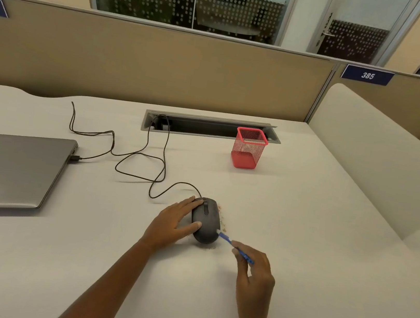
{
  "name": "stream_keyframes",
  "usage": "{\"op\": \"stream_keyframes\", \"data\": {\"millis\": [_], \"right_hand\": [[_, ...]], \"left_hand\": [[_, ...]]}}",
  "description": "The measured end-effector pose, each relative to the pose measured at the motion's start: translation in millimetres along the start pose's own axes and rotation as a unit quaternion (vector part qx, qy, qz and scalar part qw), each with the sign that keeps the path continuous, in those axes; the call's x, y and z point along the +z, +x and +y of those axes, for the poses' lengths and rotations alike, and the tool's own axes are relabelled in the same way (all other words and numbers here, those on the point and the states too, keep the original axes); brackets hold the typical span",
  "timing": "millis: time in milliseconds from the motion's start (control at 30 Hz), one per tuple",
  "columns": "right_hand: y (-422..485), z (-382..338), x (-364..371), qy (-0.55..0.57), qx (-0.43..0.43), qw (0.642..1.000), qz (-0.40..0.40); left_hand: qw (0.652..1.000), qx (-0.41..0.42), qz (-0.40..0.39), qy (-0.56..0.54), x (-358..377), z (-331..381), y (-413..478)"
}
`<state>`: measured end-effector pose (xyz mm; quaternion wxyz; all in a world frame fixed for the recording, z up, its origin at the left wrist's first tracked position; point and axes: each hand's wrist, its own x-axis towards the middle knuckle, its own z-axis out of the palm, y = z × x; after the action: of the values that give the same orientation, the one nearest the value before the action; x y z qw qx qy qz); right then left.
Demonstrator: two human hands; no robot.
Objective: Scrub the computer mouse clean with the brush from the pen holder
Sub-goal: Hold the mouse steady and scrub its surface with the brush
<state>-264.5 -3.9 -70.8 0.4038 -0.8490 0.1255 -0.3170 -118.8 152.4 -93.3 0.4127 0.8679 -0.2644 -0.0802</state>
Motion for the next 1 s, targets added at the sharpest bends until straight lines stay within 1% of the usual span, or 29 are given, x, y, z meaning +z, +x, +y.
{"op": "stream_keyframes", "data": {"millis": [100,167,267,300,333,433,467,567,667,733,800,900,1000], "right_hand": [[-1,5,3,0.019,0.008,1.0,-0.005],[-10,1,5,0.027,-0.014,0.999,-0.009],[-24,-9,3,0.048,-0.026,0.997,-0.049],[-23,-8,1,0.053,-0.029,0.997,-0.049],[-17,-9,-1,0.063,-0.029,0.997,-0.041],[20,-7,1,0.074,0.004,0.997,0.021],[36,-7,2,0.078,0.01,0.997,0.017],[83,-11,11,0.076,0.008,0.996,-0.055],[119,-15,26,0.031,0.005,0.99,-0.135],[135,-19,36,-0.002,0.017,0.981,-0.195],[144,-23,42,-0.013,0.025,0.97,-0.243],[148,-24,39,-0.031,0.031,0.961,-0.273],[141,-21,23,-0.039,0.028,0.961,-0.271]], "left_hand": [[1.0,0.001,0.004,-0.006,0,1,0],[1.0,0.004,0.005,-0.004,0,1,0],[1.0,0.002,0.001,0.003,1,1,0],[1.0,0.002,0.001,0.004,1,1,0],[1.0,0.002,0.003,0.003,1,1,0],[1.0,0.005,0.008,-0.007,0,2,-1],[1.0,0.004,0.011,-0.01,0,3,-1],[1.0,-0.014,0.022,-0.017,0,4,-2],[0.999,-0.026,0.028,-0.019,0,4,-3],[0.999,-0.029,0.025,-0.016,0,4,-2],[0.999,-0.03,0.023,-0.015,0,4,-2],[0.999,-0.031,0.023,-0.015,0,4,-2],[0.999,-0.033,0.024,-0.015,0,4,-2]]}}
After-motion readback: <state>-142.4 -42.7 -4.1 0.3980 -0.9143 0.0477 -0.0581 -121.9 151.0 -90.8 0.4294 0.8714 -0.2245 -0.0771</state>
